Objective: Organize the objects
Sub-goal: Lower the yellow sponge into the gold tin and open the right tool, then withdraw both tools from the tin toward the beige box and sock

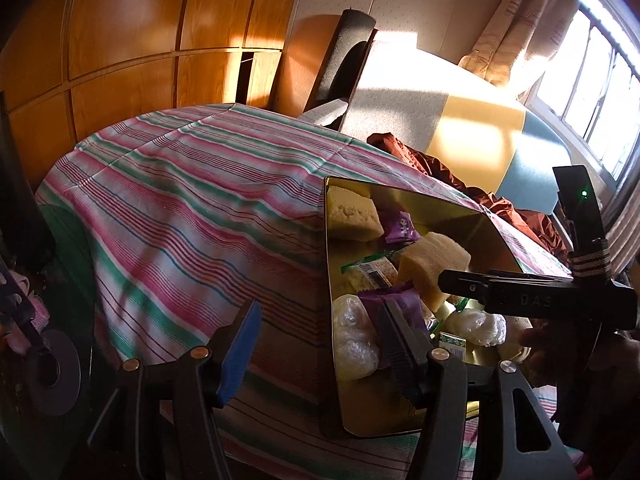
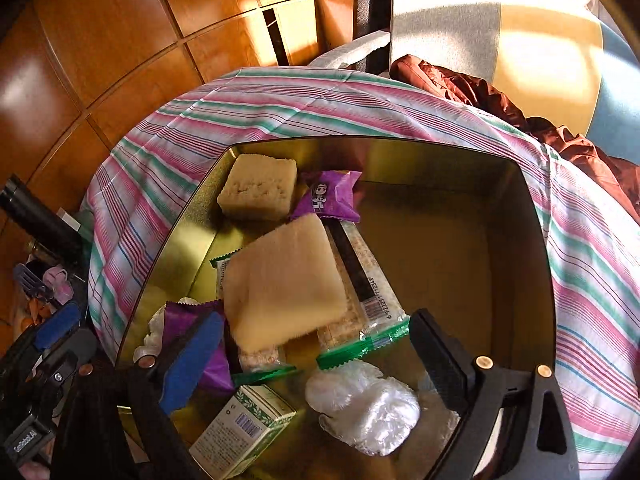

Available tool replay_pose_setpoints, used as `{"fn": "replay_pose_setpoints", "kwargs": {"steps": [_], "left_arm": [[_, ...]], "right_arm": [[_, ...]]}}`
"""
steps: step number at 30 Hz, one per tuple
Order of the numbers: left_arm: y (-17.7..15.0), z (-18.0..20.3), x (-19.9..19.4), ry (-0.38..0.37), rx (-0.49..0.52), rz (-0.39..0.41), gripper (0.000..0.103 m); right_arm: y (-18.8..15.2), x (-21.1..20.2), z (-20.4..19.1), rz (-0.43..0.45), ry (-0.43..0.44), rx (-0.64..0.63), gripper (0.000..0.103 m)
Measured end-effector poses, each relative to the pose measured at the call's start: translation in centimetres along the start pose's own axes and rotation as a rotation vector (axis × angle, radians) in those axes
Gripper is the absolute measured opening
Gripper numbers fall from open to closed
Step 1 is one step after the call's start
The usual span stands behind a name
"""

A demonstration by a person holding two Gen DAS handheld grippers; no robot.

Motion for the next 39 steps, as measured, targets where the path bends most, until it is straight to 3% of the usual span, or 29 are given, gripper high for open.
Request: {"fn": "replay_pose_setpoints", "kwargs": {"steps": [10,18,23,32,34,39], "left_arm": [[-0.3,1.9,-0.9,0.006,0.041,0.011,0.067],[0.0,4.1,-2.1,0.003,0.100,0.040,0.072],[-0.2,5.6,-2.4,-0.007,0.136,0.038,0.072],[-1.0,8.8,-2.3,-0.035,0.202,0.018,0.076],[-1.0,9.9,-2.3,-0.047,0.222,0.017,0.081],[-1.4,13.3,-2.1,-0.094,0.279,0.011,0.081]], "right_arm": [[-2.3,-6.2,2.9,0.108,-0.097,0.021,0.096],[-5.2,-11.9,11.1,0.163,-0.274,0.102,0.096],[-7.7,-14.0,17.5,0.124,-0.416,0.160,0.096],[-13.6,-16.6,29.4,0.065,-0.640,0.349,0.097],[-15.2,-17.4,31.8,0.078,-0.678,0.446,0.096],[-18.1,-21.0,35.7,0.158,-0.708,0.715,0.096]]}}
Point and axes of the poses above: each gripper's, at about its wrist camera, not at the fingertips, and x roughly the way its jaws point, z to its right, y to its top, the point moved 5 cm from there along x, roughly the way its jaws point, and after that the axes turned 6 degrees about -x, right-handed, at the moved point
